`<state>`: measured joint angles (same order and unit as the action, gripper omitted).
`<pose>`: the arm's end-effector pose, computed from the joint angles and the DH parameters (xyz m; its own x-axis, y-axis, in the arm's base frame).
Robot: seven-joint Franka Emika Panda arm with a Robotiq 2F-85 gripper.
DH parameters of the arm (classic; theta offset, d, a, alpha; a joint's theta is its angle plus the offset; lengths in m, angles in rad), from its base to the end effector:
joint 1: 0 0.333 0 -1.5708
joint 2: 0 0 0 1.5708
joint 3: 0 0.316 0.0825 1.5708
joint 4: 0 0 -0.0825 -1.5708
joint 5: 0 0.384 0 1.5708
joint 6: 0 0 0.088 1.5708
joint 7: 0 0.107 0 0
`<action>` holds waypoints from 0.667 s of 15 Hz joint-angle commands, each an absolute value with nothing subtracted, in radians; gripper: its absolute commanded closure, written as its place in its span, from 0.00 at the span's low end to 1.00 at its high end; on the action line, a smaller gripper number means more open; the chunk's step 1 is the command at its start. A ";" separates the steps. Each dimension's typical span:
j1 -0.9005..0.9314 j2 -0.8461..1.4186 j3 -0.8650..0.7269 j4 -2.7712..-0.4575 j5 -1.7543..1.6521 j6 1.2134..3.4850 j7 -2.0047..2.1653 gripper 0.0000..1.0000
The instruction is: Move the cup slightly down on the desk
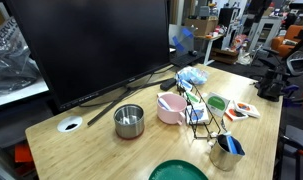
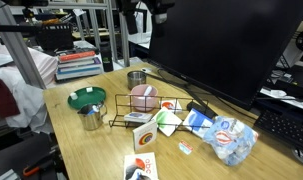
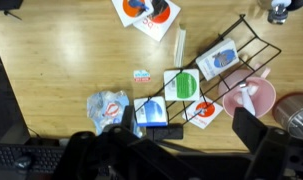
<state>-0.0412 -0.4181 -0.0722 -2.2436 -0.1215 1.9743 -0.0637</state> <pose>0.4387 -0.0612 0.5453 0.9902 0.0007 0.1399 -0.0130 -0.9952 0.0972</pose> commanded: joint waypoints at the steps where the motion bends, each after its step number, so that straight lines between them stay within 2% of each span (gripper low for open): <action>1: -0.037 -0.378 -0.037 -2.240 -0.120 2.125 0.003 0.00; 10: -0.032 -0.351 -0.012 -2.234 -0.119 2.169 0.056 0.00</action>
